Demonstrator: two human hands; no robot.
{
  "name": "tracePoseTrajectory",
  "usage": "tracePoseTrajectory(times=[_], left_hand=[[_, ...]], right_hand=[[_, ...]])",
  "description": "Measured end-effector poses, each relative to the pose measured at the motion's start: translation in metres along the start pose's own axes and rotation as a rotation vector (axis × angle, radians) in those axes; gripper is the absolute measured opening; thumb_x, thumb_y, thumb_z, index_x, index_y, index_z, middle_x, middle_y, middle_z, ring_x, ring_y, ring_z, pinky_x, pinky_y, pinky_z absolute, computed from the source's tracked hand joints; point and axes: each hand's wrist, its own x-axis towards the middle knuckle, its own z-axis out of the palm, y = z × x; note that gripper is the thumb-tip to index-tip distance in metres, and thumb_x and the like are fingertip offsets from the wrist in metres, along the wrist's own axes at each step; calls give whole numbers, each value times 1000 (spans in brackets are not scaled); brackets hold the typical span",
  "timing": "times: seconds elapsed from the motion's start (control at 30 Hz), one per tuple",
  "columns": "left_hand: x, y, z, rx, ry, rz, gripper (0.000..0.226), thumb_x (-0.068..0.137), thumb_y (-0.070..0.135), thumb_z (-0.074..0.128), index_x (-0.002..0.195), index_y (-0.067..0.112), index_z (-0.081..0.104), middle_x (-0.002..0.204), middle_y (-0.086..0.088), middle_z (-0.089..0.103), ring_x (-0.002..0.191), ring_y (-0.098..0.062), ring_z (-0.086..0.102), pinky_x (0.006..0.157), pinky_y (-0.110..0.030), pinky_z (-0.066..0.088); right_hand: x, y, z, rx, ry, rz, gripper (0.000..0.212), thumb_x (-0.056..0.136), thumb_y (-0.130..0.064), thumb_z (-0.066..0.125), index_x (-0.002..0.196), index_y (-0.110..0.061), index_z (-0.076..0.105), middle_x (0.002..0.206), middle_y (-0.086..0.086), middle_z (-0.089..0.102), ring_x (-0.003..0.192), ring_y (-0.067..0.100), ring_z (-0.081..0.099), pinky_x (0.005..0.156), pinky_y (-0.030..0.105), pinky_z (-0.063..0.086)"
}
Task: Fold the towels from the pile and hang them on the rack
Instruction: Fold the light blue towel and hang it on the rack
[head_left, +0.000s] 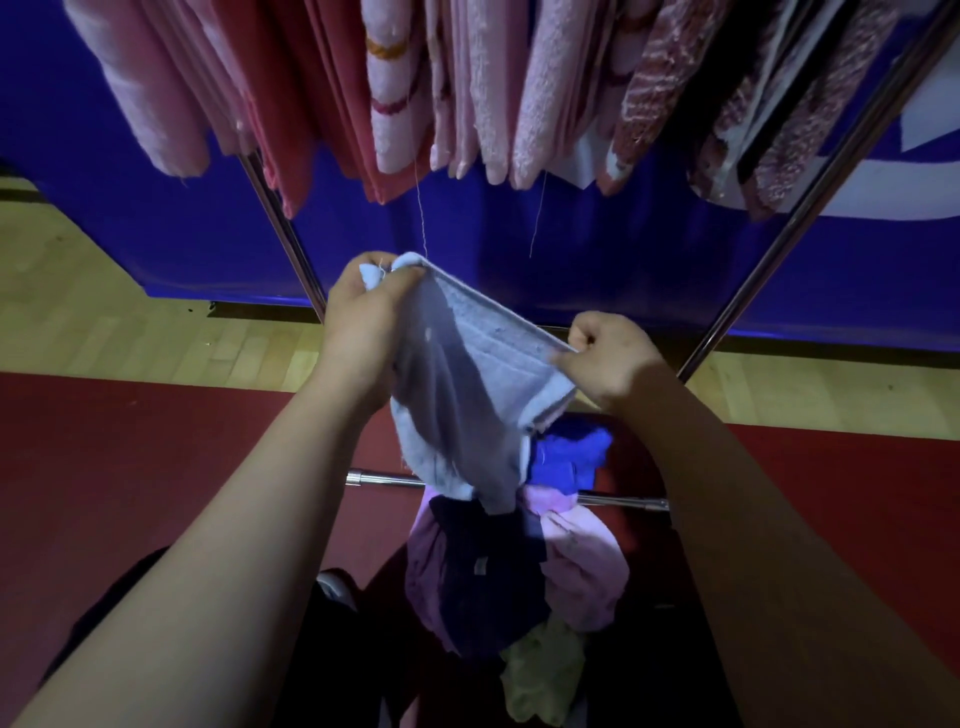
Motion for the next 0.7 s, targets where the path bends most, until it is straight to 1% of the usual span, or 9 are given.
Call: tracePoseTrajectory(times=[0.1, 0.17, 0.23, 0.33, 0.43, 0.5, 0.57, 0.63, 0.7], left_hand=[[2, 2, -3, -20, 48, -33, 32, 74, 9, 60, 59, 23, 35, 66, 0, 43, 64, -16, 43, 59, -30, 38], [2, 5, -5, -41, 77, -35, 28, 74, 12, 60, 63, 23, 36, 71, -1, 46, 69, -16, 46, 63, -31, 40], [1, 11, -8, 29, 98, -24, 18, 77, 14, 58, 75, 21, 42, 73, 1, 44, 64, -12, 46, 58, -26, 42], [-3, 22, -9, 47, 46, -41, 18, 87, 8, 55, 92, 24, 49, 77, 0, 49, 59, -10, 51, 49, -22, 45], [-8, 33, -8, 16, -128, -19, 23, 87, -2, 49, 83, 18, 57, 71, -4, 50, 58, -13, 49, 50, -22, 42], [-12, 39, -9, 88, -163, 10, 17, 86, 0, 53, 80, 13, 61, 75, -6, 59, 62, -13, 53, 55, -22, 44], [-20, 46, -11, 141, -175, 18, 10, 87, 6, 60, 83, 12, 66, 78, -6, 65, 70, -14, 60, 62, -22, 50], [-27, 54, -13, 178, -226, 17, 8, 89, 19, 68, 86, 12, 70, 81, -8, 68, 75, -15, 64, 68, -26, 52], [-35, 62, -14, 218, -253, 19, 32, 83, 44, 72, 87, 12, 73, 81, -9, 70, 74, -14, 65, 71, -28, 53]], right_hand=[[2, 1, -4, 65, 125, 22, 33, 83, -1, 56, 66, -18, 34, 60, -2, 37, 56, 16, 32, 49, 24, 29], [0, 0, -5, 144, 241, 5, 22, 81, 4, 49, 74, -15, 41, 62, -3, 38, 55, 13, 34, 48, 18, 28], [-1, 1, -7, 203, 317, -3, 15, 84, 2, 47, 85, -12, 49, 64, -5, 43, 56, 10, 39, 52, 19, 32], [1, 4, -9, 198, 299, 36, 13, 93, -11, 50, 98, -10, 62, 74, -1, 55, 59, 11, 47, 52, 23, 36], [0, 4, -15, 213, 345, 7, 22, 96, -18, 51, 107, -7, 66, 89, 8, 65, 79, 22, 59, 69, 24, 41], [-5, 1, -23, 230, 422, -38, 24, 97, -18, 51, 111, -7, 67, 101, 9, 69, 95, 22, 61, 78, 23, 41], [-14, -3, -33, 249, 484, -82, 23, 97, -16, 52, 110, -8, 68, 103, 6, 69, 97, 17, 60, 79, 20, 40], [-24, -7, -41, 292, 525, -99, 22, 95, -16, 53, 108, -10, 70, 100, 2, 70, 97, 15, 61, 82, 23, 46], [-34, -13, -49, 308, 549, -111, 23, 94, -17, 55, 108, -10, 71, 102, 1, 71, 100, 14, 63, 89, 27, 49]])
